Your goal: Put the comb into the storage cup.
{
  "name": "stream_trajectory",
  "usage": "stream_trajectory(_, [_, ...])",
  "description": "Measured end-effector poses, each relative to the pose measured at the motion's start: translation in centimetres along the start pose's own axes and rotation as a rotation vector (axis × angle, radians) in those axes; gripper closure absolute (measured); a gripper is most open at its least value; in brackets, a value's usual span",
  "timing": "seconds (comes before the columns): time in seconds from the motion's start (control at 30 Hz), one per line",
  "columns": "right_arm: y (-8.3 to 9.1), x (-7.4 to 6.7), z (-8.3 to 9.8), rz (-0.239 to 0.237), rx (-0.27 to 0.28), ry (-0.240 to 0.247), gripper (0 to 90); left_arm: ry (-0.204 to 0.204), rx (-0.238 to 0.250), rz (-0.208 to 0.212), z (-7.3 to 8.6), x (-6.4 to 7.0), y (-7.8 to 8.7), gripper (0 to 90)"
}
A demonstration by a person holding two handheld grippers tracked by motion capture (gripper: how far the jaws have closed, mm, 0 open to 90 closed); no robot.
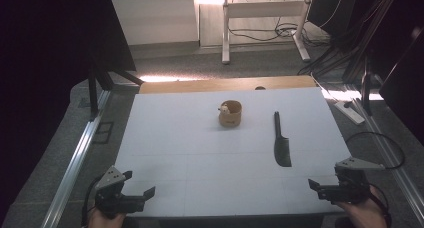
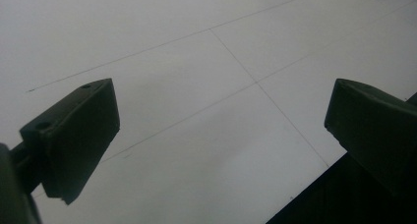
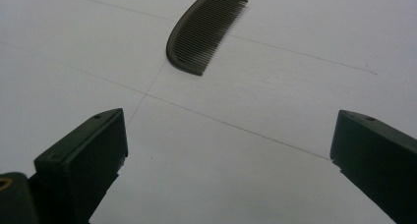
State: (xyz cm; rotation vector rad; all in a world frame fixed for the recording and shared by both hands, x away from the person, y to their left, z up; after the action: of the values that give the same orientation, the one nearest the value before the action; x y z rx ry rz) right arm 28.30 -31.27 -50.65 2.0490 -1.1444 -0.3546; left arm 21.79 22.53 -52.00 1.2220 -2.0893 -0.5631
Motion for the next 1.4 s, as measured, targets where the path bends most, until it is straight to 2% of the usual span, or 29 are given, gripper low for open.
stream_trajectory(0.23, [-0.08,-0.11,-0.04,-0.003,-0.007,0.011,1.2,0.005,0.008,0.01,0.04,-0.07,0.15,0.9])
stream_trajectory(0.47, [-0.05,-0.12,-0.07,-0.009,-0.001,0.01,1.2,-0.003,-0.005,0.011,0.09,0.05,0.03,0.9])
stream_trajectory(1.0, [-0.07,-0.37,-0.2,-0.02,0.0,0.03,1.2,0.024,0.005,0.028,0.08,-0.19,0.16,1.1])
stream_trajectory(1.13, [0.0,-0.59,-0.28,-0.035,0.005,0.054,1.2,0.026,0.003,0.026,0.07,-0.2,0.12,1.2])
stream_trajectory(1.17, [-0.05,-0.56,-0.26,-0.03,-0.002,0.081,1.2,0.026,0.002,0.026,0.07,-0.21,0.13,1.1])
stream_trajectory(1.4, [-0.24,-0.77,-0.52,-0.054,-0.016,0.109,0.0,0.032,0.001,0.024,0.07,-0.27,0.13,1.2])
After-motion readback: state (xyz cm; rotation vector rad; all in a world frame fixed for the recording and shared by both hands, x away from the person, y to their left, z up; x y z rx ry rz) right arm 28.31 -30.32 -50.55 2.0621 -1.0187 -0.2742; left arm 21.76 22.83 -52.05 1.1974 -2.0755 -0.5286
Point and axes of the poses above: each handheld gripper's, and its own axes: y roughly backward along the jaws, z roughly out of its underside, x roughly to its right, the point moved 7 cm from there along -y, roughly forward along the jaws, and after that the axes turned 11 degrees about y, right-handed, at the moved point
